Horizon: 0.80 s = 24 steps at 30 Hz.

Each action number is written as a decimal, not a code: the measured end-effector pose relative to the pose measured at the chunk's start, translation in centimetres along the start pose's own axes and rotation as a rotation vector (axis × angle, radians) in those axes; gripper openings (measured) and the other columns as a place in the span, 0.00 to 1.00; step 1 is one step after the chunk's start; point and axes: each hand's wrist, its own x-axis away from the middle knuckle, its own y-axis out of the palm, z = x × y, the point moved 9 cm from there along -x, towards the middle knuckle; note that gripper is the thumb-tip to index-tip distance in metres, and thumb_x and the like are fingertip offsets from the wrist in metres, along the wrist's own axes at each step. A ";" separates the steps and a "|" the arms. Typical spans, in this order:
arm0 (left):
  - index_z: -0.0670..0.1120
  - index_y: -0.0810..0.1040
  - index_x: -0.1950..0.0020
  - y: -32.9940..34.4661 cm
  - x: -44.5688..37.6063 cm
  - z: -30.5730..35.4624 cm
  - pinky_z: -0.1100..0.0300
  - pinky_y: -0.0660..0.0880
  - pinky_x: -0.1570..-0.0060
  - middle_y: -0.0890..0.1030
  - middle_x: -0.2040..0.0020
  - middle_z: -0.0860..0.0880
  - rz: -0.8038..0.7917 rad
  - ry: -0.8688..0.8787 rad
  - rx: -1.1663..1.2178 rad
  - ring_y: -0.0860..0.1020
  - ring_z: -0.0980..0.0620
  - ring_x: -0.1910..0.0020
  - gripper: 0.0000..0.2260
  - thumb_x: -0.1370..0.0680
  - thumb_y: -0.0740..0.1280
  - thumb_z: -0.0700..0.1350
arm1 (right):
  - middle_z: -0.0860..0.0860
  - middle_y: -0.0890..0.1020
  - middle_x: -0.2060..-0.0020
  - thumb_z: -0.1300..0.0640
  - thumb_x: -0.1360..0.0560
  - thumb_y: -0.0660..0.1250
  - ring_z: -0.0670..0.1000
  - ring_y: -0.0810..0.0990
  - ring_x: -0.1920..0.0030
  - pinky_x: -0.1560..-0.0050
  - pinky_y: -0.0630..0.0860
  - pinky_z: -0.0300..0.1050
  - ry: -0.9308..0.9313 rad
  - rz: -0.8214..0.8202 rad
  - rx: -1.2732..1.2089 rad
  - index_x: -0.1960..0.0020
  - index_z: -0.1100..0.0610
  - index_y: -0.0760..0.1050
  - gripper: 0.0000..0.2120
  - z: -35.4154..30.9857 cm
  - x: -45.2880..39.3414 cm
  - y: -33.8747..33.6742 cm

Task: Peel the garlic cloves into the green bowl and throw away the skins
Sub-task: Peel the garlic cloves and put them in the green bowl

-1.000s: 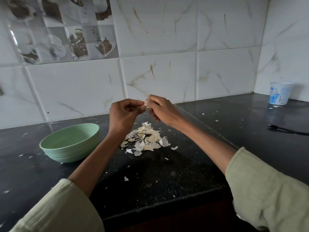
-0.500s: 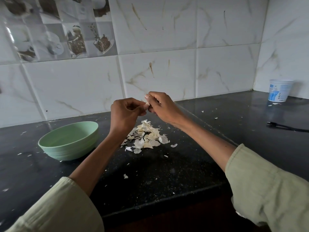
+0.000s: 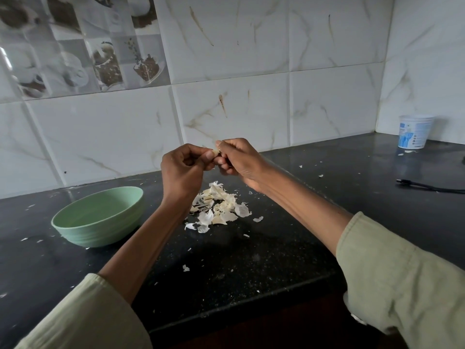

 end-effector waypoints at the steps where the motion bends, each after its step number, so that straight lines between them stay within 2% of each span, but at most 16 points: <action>1: 0.36 0.84 0.50 0.0 -0.1 -0.1 0.62 0.81 0.55 0.87 0.57 0.43 0.005 -0.004 0.013 0.86 0.50 0.57 0.03 0.21 0.74 0.36 | 0.48 0.70 0.72 0.58 0.13 0.57 0.44 0.66 0.73 0.72 0.64 0.36 0.020 -0.009 -0.048 0.62 0.56 0.69 0.18 0.1 0.0 0.2; 4: 0.36 0.84 0.48 0.0 -0.2 -0.1 0.62 0.81 0.55 0.87 0.56 0.42 0.019 -0.001 0.050 0.86 0.51 0.58 0.04 0.22 0.74 0.36 | 0.48 0.69 0.72 0.60 0.13 0.56 0.45 0.64 0.71 0.73 0.63 0.36 0.073 -0.015 -0.198 0.57 0.59 0.74 0.15 0.5 -0.1 0.5; 7: 0.37 0.84 0.47 0.2 -0.1 -0.4 0.61 0.81 0.54 0.87 0.56 0.42 0.009 -0.006 0.071 0.85 0.51 0.58 0.06 0.22 0.75 0.38 | 0.48 0.69 0.72 0.60 0.13 0.57 0.45 0.64 0.72 0.74 0.63 0.36 0.115 -0.020 -0.202 0.56 0.58 0.73 0.14 0.8 -0.2 0.4; 9: 0.38 0.85 0.47 0.4 0.0 -0.6 0.61 0.82 0.52 0.87 0.56 0.42 -0.018 -0.019 0.073 0.85 0.51 0.57 0.06 0.21 0.75 0.40 | 0.48 0.71 0.72 0.59 0.14 0.58 0.44 0.66 0.73 0.73 0.64 0.36 0.108 -0.033 -0.090 0.59 0.56 0.71 0.15 0.8 -0.1 0.2; 12: 0.39 0.84 0.45 0.7 -0.1 -1.3 0.62 0.80 0.53 0.86 0.56 0.43 -0.048 -0.049 0.092 0.84 0.52 0.57 0.08 0.21 0.74 0.42 | 0.49 0.76 0.72 0.57 0.14 0.58 0.44 0.71 0.74 0.72 0.69 0.38 -0.027 -0.031 0.292 0.61 0.56 0.70 0.17 0.1 0.1 -0.2; 14: 0.40 0.83 0.44 0.7 -0.3 -2.0 0.63 0.79 0.53 0.85 0.57 0.45 -0.069 -0.093 0.120 0.83 0.54 0.57 0.08 0.20 0.74 0.42 | 0.52 0.78 0.70 0.58 0.14 0.58 0.43 0.73 0.74 0.71 0.71 0.39 -0.128 -0.021 0.513 0.60 0.60 0.73 0.16 -0.6 0.2 -0.3; 17: 0.38 0.82 0.41 0.8 -0.4 -2.9 0.62 0.79 0.54 0.84 0.58 0.47 -0.083 -0.165 0.181 0.82 0.55 0.58 0.10 0.20 0.73 0.42 | 0.55 0.80 0.69 0.58 0.14 0.59 0.47 0.76 0.72 0.69 0.72 0.45 -0.163 -0.027 0.592 0.56 0.69 0.74 0.17 -1.0 0.0 -0.7; 22: 0.35 0.82 0.39 1.1 -0.2 -4.0 0.63 0.79 0.52 0.84 0.57 0.46 -0.079 -0.282 0.288 0.81 0.55 0.57 0.11 0.19 0.71 0.40 | 0.62 0.82 0.67 0.58 0.16 0.60 0.51 0.75 0.71 0.68 0.72 0.54 -0.225 -0.014 0.741 0.57 0.69 0.75 0.17 -0.7 -0.3 -0.5; 24: 0.37 0.83 0.42 1.1 0.0 -4.5 0.63 0.77 0.53 0.83 0.57 0.46 -0.049 -0.329 0.308 0.81 0.56 0.59 0.09 0.19 0.71 0.41 | 0.64 0.81 0.66 0.58 0.16 0.61 0.53 0.73 0.71 0.69 0.69 0.52 -0.248 -0.008 0.796 0.60 0.69 0.73 0.18 -0.6 -0.4 -0.3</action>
